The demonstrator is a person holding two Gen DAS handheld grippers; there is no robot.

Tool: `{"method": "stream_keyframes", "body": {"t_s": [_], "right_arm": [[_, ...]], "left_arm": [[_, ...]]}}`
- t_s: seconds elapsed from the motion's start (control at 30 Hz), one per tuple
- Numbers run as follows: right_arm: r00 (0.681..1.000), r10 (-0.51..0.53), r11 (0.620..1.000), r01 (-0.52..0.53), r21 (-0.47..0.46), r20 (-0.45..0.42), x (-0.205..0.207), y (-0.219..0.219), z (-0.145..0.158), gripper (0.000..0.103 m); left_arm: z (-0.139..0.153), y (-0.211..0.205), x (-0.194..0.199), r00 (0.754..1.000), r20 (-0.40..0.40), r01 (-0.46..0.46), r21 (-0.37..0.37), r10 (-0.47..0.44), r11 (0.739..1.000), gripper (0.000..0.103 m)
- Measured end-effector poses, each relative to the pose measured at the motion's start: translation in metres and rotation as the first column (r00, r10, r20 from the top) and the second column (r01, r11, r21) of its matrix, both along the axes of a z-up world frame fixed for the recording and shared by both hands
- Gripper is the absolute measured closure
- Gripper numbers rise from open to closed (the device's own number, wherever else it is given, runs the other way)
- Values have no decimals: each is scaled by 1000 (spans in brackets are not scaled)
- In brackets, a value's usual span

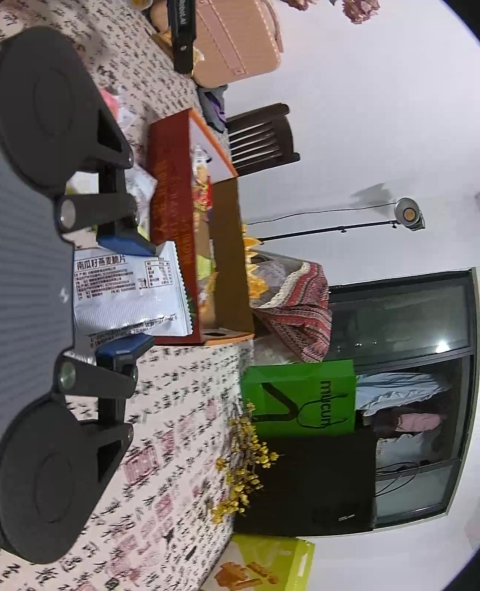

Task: Organize snacks
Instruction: 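Carry both held packets over the orange box and lower them inside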

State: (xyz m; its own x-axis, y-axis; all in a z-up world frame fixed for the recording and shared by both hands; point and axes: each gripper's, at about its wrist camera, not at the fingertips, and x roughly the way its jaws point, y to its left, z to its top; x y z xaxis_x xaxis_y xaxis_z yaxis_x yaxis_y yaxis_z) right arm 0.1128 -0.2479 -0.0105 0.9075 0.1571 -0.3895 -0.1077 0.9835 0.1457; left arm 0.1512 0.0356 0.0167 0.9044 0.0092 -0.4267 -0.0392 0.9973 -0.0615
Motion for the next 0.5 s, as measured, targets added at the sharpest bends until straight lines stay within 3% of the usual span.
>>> {"method": "stream_keyframes", "body": {"t_s": [0.5], "right_arm": [[999, 9, 1000, -9, 9, 52, 70, 10, 36, 58]], "left_arm": [[24, -40, 71, 998, 11, 55, -4, -54, 999, 19]]}}
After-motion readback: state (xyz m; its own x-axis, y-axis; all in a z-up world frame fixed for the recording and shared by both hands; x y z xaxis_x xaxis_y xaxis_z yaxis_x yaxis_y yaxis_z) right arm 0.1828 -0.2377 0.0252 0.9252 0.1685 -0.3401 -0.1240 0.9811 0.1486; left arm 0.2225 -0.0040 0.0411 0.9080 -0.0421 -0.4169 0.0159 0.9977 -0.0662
